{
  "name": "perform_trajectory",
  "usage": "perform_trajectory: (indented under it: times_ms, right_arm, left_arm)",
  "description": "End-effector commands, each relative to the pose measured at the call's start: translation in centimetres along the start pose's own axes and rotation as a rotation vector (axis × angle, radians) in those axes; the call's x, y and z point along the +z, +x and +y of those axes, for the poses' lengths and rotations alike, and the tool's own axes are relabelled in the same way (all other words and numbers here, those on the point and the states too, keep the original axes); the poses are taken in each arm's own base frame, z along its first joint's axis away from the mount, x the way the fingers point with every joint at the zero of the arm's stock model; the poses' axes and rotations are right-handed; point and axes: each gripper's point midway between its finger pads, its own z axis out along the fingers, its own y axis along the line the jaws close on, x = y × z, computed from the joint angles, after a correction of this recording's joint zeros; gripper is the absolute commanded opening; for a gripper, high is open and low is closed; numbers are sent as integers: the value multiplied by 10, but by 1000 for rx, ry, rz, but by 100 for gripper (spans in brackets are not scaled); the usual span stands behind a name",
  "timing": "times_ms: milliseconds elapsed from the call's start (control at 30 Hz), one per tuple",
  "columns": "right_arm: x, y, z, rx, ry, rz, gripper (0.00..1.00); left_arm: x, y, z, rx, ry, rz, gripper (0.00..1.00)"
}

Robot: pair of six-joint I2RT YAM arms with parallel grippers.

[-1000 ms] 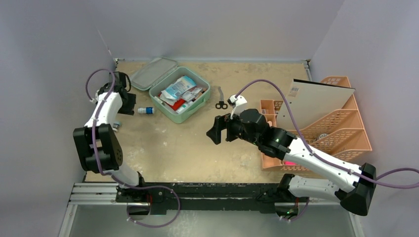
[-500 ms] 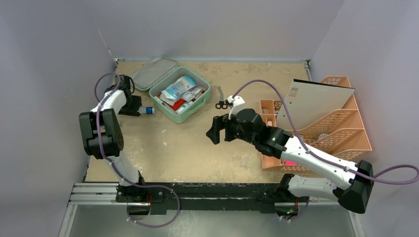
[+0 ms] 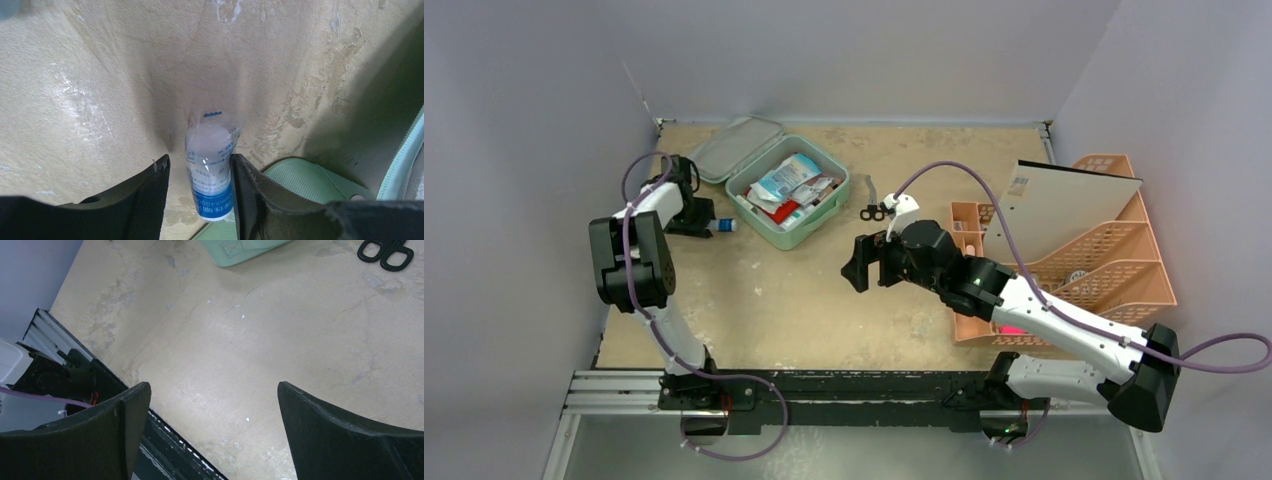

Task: Organize the medicine kit
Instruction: Pick up the medical item at the center of the board.

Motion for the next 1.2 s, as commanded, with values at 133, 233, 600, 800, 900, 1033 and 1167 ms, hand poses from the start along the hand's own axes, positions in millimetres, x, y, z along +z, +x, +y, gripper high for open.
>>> perform_trajectory:
  times_ms: [133, 233, 600, 800, 900, 1033, 1167]
  right_arm:
    - [-2, -10, 5, -1, -9, -27, 99]
    - [-3, -11, 5, -5, -8, -31, 99]
    - [-2, -9, 6, -4, -17, -27, 99]
    - [-3, -10, 6, -6, -16, -29, 99]
    - [-3, -9, 6, -5, -20, -27, 99]
    - [-3, -9, 8, -2, -26, -25, 99]
    - [-4, -9, 7, -4, -26, -29, 99]
  left_arm:
    - [2, -5, -8, 16, 8, -3, 41]
    - [-5, -10, -5, 40, -7, -28, 35]
    - [-50, -27, -10, 87, 47, -92, 29]
    - [-84, -25, -23, 130, 121, -94, 29]
    - [-106, -19, -36, 198, 169, -122, 30]
    - [-136, -2, -59, 347, 261, -180, 31]
    - [-156, 25, -68, 429, 306, -188, 32]
